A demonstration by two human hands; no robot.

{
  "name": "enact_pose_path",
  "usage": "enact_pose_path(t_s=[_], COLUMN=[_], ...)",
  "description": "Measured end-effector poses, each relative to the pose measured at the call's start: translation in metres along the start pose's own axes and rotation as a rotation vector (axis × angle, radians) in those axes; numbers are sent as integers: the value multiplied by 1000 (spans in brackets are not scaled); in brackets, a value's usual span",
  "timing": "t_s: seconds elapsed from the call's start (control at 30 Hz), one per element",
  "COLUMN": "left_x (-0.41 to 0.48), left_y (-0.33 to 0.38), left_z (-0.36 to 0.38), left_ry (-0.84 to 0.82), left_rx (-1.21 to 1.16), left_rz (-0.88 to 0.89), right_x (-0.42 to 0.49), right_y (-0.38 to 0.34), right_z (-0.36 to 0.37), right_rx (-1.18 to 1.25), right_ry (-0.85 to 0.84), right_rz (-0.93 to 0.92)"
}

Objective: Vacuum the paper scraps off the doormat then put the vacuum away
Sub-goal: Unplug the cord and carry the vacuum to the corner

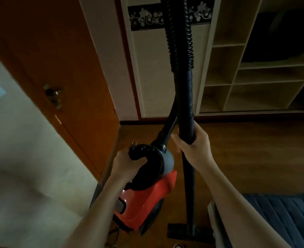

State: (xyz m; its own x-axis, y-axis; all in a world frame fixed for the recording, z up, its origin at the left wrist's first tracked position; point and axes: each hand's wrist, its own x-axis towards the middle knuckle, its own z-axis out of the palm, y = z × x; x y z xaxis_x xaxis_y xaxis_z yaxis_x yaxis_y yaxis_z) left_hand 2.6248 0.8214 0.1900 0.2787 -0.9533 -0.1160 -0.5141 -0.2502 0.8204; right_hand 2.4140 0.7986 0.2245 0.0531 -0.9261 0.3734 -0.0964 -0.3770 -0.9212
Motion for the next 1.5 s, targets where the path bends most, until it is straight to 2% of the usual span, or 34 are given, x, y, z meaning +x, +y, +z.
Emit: enact_pose_path(t_s=[0.17,0.33,0.6,1.03,1.27,1.5], left_x=[90,162,293,547,635,676], left_y=[44,86,135,220,272,323], left_z=[33,61,107,203,255,336], left_ry=[-20,-51,-110,-358,-451,-466], left_rx=[-19,15,41,-115,-95,-31], left_rz=[-14,71,158,221,292,415], right_x=[94,167,271,489,559,586], right_y=[36,65,116,221,247,283], right_z=[-30,-50,-81,-115,-158,-237], right_rx=[-13,-55,-75,-214,-274,-343], right_ry=[51,129,295,488,590,666], right_rz=[-6,25,-28,-38,-100,-122])
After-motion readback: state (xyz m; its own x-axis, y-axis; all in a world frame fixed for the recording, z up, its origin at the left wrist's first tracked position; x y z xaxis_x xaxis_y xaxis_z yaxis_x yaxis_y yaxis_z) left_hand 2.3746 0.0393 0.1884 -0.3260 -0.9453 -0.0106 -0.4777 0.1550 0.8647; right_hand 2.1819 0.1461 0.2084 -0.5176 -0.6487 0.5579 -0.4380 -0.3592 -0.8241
